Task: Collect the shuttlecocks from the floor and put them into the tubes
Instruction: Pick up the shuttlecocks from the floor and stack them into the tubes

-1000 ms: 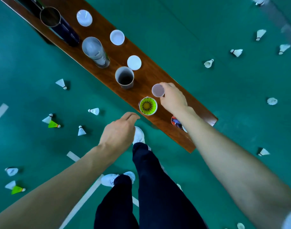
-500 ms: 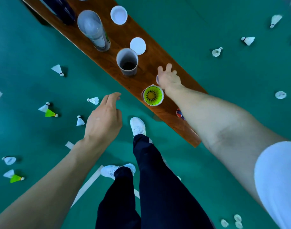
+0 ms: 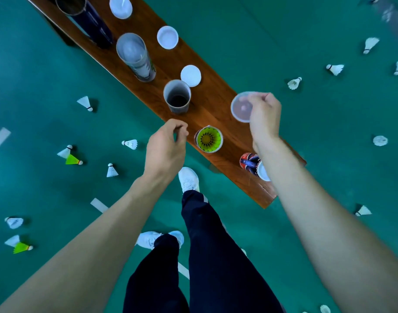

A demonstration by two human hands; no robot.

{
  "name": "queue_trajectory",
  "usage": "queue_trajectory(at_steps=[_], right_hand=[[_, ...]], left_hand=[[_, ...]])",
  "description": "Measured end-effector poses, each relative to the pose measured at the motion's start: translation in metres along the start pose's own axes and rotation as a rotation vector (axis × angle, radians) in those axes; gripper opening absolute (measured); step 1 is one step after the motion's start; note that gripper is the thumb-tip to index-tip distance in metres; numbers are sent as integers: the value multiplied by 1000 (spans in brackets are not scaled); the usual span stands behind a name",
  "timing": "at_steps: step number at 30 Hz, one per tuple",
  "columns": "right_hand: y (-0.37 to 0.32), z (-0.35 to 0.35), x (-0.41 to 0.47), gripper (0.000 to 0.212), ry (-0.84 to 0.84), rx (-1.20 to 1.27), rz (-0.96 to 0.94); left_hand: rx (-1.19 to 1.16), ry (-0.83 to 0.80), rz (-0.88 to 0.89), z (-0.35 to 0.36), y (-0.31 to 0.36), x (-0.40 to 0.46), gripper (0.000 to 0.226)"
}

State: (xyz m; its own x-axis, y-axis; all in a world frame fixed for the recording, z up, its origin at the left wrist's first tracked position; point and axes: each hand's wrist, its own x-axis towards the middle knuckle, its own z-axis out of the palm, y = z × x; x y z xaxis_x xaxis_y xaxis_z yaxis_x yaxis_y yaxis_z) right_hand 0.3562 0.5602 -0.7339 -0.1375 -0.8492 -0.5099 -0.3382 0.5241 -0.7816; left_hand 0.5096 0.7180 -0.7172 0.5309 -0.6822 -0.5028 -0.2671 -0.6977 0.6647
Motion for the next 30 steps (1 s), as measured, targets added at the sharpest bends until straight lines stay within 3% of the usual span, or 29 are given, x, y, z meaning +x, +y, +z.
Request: queue_trajectory(at_steps=[3, 7, 10, 16, 21, 27, 30], right_hand=[[28, 9, -36, 12, -70, 12, 19], [67, 27, -59, 23, -159, 36, 99], [85, 32, -66, 24, -178, -3, -27], [92, 41, -61, 26, -137, 30, -112], [89, 47, -58, 30, -219, -36, -210], [91, 47, -58, 34, -184, -26, -185], [98, 43, -57, 24, -196, -44, -242]], left_hand=[[-39, -29, -27, 11, 5, 3, 19], [177, -76, -29, 21, -1, 3, 33], [195, -133, -62, 26, -6, 3, 35], [174, -173, -36, 36, -4, 3, 28], [205, -158, 0, 41, -5, 6, 28], [243, -99, 13, 48, -6, 7, 21], [217, -96, -11, 50, -7, 9, 16]])
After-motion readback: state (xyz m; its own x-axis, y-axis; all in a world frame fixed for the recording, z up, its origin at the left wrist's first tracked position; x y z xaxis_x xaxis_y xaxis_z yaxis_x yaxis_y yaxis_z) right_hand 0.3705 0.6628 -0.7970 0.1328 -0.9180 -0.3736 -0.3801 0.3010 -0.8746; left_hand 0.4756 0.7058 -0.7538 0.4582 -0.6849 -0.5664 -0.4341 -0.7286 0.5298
